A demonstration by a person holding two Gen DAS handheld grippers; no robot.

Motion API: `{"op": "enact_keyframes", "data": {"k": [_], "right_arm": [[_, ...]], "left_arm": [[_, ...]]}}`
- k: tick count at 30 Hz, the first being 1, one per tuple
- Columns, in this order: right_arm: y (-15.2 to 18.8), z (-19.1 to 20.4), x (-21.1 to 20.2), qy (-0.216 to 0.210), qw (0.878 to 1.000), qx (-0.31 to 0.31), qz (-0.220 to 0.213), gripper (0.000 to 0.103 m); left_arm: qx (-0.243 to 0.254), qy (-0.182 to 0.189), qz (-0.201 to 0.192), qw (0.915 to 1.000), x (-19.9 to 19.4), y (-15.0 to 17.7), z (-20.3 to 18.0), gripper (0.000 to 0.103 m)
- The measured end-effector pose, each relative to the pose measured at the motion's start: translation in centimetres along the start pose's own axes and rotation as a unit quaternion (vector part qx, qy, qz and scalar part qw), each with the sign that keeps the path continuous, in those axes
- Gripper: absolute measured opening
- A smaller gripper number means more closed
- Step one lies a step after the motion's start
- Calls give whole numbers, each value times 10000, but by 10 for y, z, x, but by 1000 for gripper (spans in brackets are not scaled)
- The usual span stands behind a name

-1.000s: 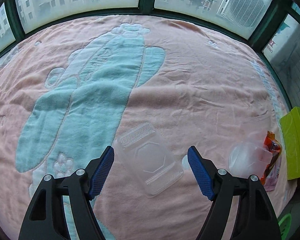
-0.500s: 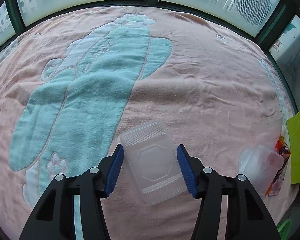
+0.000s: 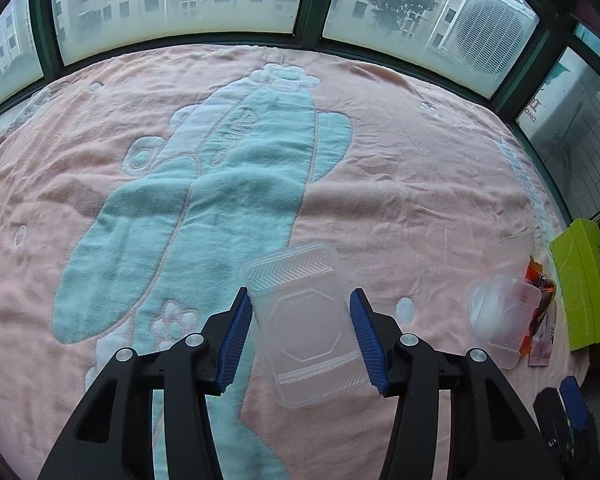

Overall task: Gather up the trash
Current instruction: 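Grasp a clear rectangular container with the left gripper while the right approaches the other, then grasp the second clear container with the right gripper while the left holds its container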

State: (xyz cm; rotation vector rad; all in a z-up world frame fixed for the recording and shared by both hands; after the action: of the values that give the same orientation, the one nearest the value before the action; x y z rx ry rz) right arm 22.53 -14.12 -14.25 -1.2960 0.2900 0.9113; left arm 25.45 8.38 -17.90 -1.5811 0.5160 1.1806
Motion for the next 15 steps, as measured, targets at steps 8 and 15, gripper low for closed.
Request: {"op": "enact_keyframes", "data": {"k": [8, 15], "right_arm": [[-10, 5, 46, 340, 9991, -86, 222, 79], [-6, 2, 73, 679, 9963, -240, 478, 72]], "left_arm": [[-140, 96, -183, 9997, -15, -2, 25, 49], [-193, 213, -212, 9994, -22, -1, 33, 49]]}}
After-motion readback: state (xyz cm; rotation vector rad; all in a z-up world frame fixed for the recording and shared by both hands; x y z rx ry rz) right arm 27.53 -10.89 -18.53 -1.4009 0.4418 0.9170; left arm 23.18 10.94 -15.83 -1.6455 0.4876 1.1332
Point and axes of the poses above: each gripper's, at about its wrist camera, not at the fingertips, and x roughly the way its jaws point, z to its left, y to its underside, the point moved 9 cm from there along x, roughly the way its jaws point, and after that the axes turned 14 degrees about -y, right-handed, at the moved point
